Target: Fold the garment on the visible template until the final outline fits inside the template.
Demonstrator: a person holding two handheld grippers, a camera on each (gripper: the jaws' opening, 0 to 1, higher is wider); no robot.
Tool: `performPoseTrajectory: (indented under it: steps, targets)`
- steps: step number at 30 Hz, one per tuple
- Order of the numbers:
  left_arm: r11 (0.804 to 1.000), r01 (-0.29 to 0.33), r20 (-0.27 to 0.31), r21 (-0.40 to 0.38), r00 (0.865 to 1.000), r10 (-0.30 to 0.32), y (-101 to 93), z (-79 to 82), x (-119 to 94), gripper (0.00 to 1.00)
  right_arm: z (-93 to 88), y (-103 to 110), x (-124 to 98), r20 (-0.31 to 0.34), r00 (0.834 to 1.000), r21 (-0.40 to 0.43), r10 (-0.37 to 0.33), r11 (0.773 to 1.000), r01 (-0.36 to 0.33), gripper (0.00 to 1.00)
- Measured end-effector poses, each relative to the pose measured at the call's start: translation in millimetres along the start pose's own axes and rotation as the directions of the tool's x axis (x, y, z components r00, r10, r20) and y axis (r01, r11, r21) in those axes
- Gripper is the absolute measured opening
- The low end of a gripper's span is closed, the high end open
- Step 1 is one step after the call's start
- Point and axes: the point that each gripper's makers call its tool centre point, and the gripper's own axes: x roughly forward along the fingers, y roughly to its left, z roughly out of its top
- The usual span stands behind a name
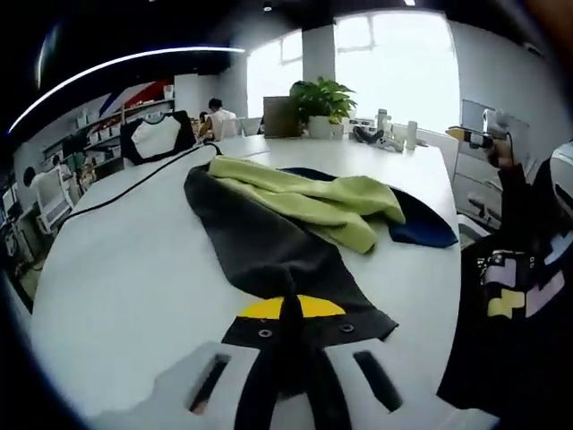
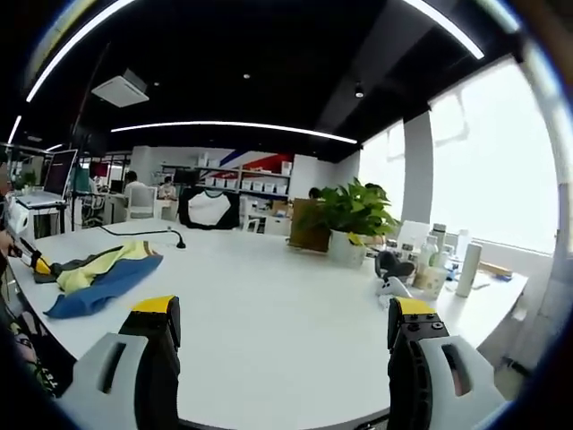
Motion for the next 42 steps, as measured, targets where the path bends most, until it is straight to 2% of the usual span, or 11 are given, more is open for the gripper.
performPoseTrajectory:
  steps: [3,6,10,13,19,24,32,35,37,40,42]
  targets:
    - [1.000,-0.023,0.030,-0.018,0.999,0.024,5.1,5.9,-4.3,0.03,0.0,4.2,1.7,-0.003,1.000,-0.005,0.016,1.000,-0.016,0.99]
    - [0.992,-0.039,0.085,-0.121,0.995,0.049,10.3,15.3,-9.5,0.03,0.7,6.5,2.3,-0.003,1.000,-0.005,0.022,1.000,-0.022,0.99]
    - [0.991,-0.069,0.118,-0.112,0.990,0.082,15.3,23.5,-13.7,0.03,2.9,8.9,1.8,0.003,1.000,-0.011,0.031,0.999,-0.031,0.99]
    - [0.982,-0.064,0.172,-0.177,0.980,0.095,20.7,37.4,-14.6,0.03,1.6,6.2,2.4,0.003,1.000,-0.001,0.013,1.000,-0.012,0.99]
    - [0.981,-0.096,0.156,-0.166,0.980,0.122,24.2,36.5,-10.2,0.03,-1.7,13.4,6.1,-0.010,0.999,-0.001,0.038,0.999,-0.038,0.99]
    - [0.964,-0.046,0.204,-0.263,0.974,0.102,22.1,49.4,-10.4,0.03,-0.5,13.9,5.9,-0.008,0.999,-0.005,0.039,0.999,-0.039,0.99]
    - [0.981,-0.108,0.209,-0.164,0.968,0.141,32.0,75.0,-21.1,0.03,-4.3,14.3,7.0,-0.021,0.999,-0.007,0.036,0.999,-0.036,0.99]
    - [0.976,-0.167,0.208,-0.138,0.959,0.193,44.6,83.3,-29.3,0.03,-6.0,15.7,8.0,-0.024,0.999,-0.002,0.042,0.999,-0.042,0.99]
    - [0.978,-0.197,0.191,-0.071,0.960,0.207,53.6,86.8,-33.3,0.03,-7.6,15.8,8.2,-0.029,0.999,-0.005,0.046,0.999,-0.046,0.99]
    - [0.980,-0.183,0.187,-0.083,0.963,0.196,61.3,94.2,-35.9,0.03,-9.0,14.6,8.4,-0.031,0.998,0.003,0.046,0.999,-0.046,0.99]
    - [0.978,-0.148,0.210,-0.147,0.961,0.177,63.2,101.8,-36.3,0.03,-10.1,13.9,8.7,-0.032,0.998,0.007,0.047,0.999,-0.047,0.99]
